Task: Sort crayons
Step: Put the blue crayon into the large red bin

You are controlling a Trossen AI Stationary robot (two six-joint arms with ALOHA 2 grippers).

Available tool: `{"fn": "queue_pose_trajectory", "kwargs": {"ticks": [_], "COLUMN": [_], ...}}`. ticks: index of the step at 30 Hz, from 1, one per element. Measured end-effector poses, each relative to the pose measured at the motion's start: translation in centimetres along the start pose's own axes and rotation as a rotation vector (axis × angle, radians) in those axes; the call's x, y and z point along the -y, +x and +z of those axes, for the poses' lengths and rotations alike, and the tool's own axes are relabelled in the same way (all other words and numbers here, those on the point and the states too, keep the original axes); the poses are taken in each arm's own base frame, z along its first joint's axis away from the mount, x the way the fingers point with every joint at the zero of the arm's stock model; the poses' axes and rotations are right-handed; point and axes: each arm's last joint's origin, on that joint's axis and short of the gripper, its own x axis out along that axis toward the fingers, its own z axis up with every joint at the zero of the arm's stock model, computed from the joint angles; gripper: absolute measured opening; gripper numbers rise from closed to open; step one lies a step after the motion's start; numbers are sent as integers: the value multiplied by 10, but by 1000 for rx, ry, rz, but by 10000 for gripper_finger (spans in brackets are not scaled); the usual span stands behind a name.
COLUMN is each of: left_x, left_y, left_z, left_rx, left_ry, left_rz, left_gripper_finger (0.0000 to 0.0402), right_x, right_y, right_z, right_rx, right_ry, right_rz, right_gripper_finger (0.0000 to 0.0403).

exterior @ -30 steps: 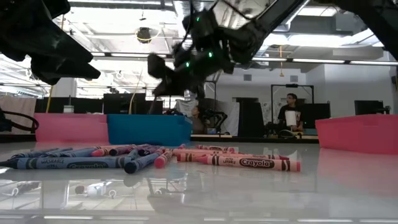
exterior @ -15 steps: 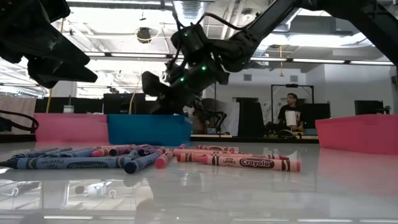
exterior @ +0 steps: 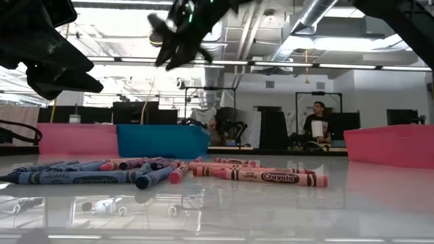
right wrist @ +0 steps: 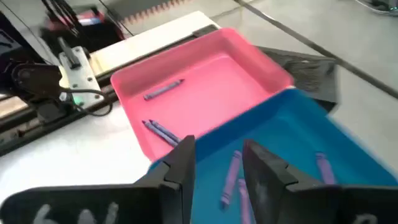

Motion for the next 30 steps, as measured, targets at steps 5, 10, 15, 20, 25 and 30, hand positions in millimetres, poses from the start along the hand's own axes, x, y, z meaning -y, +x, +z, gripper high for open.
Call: {"fn": "queue_pose_trajectory", "kwargs": {"ticks": [5,10,15,20,25,30], "left_x": [0,-1,0,1,1,1], "left_y": [0,0,0,-1,0,0], "left_z": [-2,-4,-5,-5,-5,-5], "left_rx": [-50,-78,-102,-113,-107,-104], "left_ry": [-34,-37,-36,-35,-27,-10], "left_rz": [-39,-41,-65,-81,-77,-77], "left_gripper_finger": [210,210,210,210,210,210], "right_x": [-13,-31,-47,-65,-82,-101], "right_y": [-55,-103,-143,-155,-165,-177], "right_z": [40,57,61,55,46,33], "right_rx": [29,181,216,214,195,144], "right_ry": [-22,68,99,90,59,-29], "right_rz": [-79,0,83,139,189,292], "right_gripper_finger": [124,123,122,122,122,122]}}
